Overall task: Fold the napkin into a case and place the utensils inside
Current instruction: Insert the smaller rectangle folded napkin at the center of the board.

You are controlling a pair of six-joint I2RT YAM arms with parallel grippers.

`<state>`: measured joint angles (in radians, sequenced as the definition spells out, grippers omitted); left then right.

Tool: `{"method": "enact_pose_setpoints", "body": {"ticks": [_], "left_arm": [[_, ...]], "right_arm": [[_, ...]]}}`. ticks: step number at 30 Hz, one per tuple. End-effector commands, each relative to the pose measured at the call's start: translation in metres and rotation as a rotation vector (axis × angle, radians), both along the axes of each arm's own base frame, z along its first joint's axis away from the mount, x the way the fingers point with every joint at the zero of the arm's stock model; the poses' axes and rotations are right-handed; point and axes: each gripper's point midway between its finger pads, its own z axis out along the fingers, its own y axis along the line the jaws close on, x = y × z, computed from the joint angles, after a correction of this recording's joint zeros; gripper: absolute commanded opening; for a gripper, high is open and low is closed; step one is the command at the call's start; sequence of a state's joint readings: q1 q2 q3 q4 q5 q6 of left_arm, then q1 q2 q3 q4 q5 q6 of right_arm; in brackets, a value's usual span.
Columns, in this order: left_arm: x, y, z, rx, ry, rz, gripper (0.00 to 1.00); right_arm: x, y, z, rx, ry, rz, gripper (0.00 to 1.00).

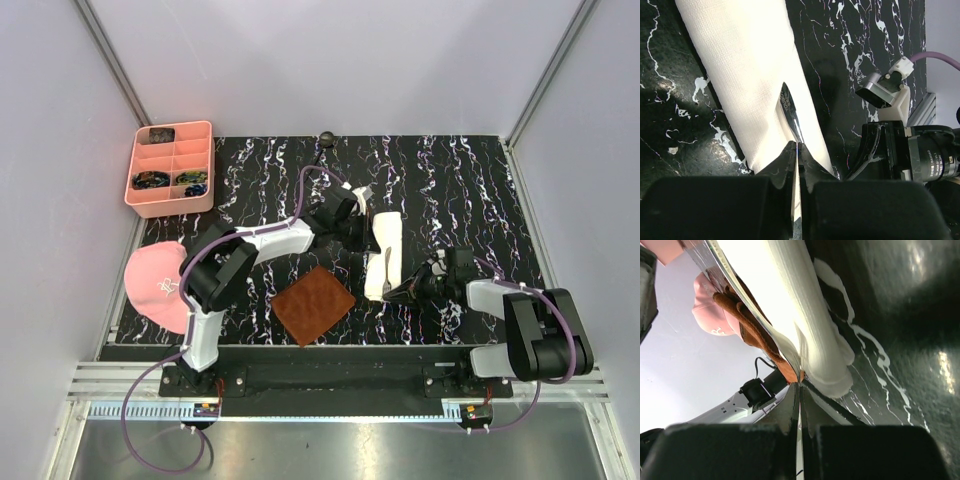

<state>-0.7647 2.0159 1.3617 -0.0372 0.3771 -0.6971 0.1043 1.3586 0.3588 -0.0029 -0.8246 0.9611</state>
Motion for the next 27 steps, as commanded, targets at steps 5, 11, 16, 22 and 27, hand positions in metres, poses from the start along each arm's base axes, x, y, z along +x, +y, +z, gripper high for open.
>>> {"method": "enact_pose_setpoints", "body": {"ticks": [5, 11, 16, 22, 27], "left_arm": [[0.006, -0.002, 0.002, 0.018, -0.056, 0.007, 0.05], [-0.001, -0.004, -0.005, 0.032, -0.048, -0.007, 0.05], [-0.011, -0.006, -0.016, 0.051, -0.029, -0.027, 0.05], [-0.015, -0.004, -0.024, 0.068, -0.023, -0.03, 0.04], [-0.02, -0.001, -0.034, 0.085, -0.006, -0.036, 0.04]], "right_arm": [[0.032, -0.003, 0.01, 0.044, -0.104, 0.002, 0.0], [0.041, -0.007, 0.004, 0.052, -0.105, 0.001, 0.0], [0.047, -0.01, -0.003, 0.051, -0.105, 0.002, 0.0], [0.055, -0.013, -0.008, 0.057, -0.115, 0.012, 0.0], [0.059, -0.013, -0.005, 0.057, -0.136, 0.027, 0.0]]}}
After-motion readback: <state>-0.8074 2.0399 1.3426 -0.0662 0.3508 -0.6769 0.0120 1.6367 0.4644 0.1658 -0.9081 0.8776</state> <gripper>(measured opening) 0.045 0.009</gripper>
